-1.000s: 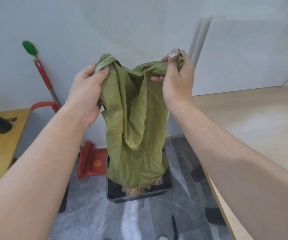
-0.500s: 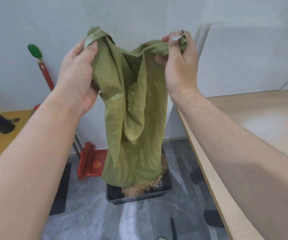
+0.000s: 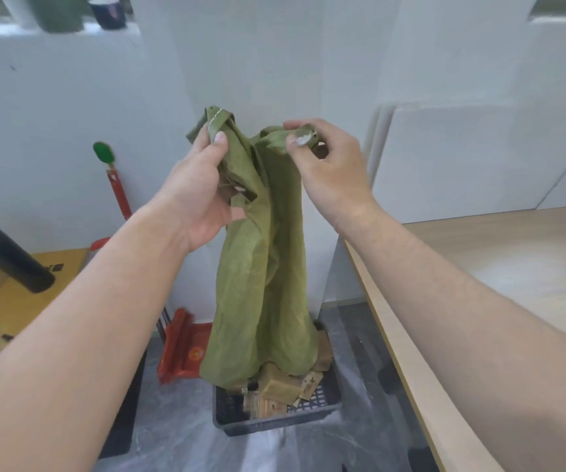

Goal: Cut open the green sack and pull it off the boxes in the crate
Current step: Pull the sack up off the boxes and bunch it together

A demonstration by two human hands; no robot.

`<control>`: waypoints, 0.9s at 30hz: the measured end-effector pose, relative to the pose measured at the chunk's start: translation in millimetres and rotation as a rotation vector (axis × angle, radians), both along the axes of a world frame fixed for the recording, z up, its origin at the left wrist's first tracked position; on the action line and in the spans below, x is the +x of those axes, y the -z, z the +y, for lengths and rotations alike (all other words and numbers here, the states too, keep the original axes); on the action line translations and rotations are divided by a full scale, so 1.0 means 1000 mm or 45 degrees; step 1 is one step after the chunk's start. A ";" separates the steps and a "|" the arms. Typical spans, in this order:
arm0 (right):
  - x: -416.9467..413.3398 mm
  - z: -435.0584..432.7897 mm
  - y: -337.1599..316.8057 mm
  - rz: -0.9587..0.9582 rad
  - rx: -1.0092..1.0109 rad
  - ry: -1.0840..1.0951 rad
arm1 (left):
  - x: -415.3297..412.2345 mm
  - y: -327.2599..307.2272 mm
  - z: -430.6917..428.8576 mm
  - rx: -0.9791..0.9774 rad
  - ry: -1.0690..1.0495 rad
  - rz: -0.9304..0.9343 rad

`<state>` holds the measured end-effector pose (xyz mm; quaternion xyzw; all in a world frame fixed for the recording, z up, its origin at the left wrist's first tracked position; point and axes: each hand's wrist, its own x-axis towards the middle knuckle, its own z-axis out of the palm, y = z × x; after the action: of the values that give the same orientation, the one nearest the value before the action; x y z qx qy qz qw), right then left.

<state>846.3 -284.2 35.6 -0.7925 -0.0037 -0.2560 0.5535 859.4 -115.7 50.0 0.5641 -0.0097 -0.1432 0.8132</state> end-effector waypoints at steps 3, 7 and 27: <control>-0.015 0.011 -0.009 0.039 -0.145 -0.230 | -0.008 -0.018 -0.010 -0.044 0.109 0.041; -0.022 0.015 -0.019 0.068 -0.083 -0.349 | -0.019 -0.040 -0.016 -0.146 0.245 0.092; -0.034 -0.020 -0.097 0.319 0.498 -0.254 | -0.020 -0.044 0.023 1.885 -0.191 -1.220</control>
<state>812.0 -303.9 132.7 -0.6917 0.0364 -0.0956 0.7149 839.5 -92.3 94.0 0.9443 -0.2172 0.1927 0.1551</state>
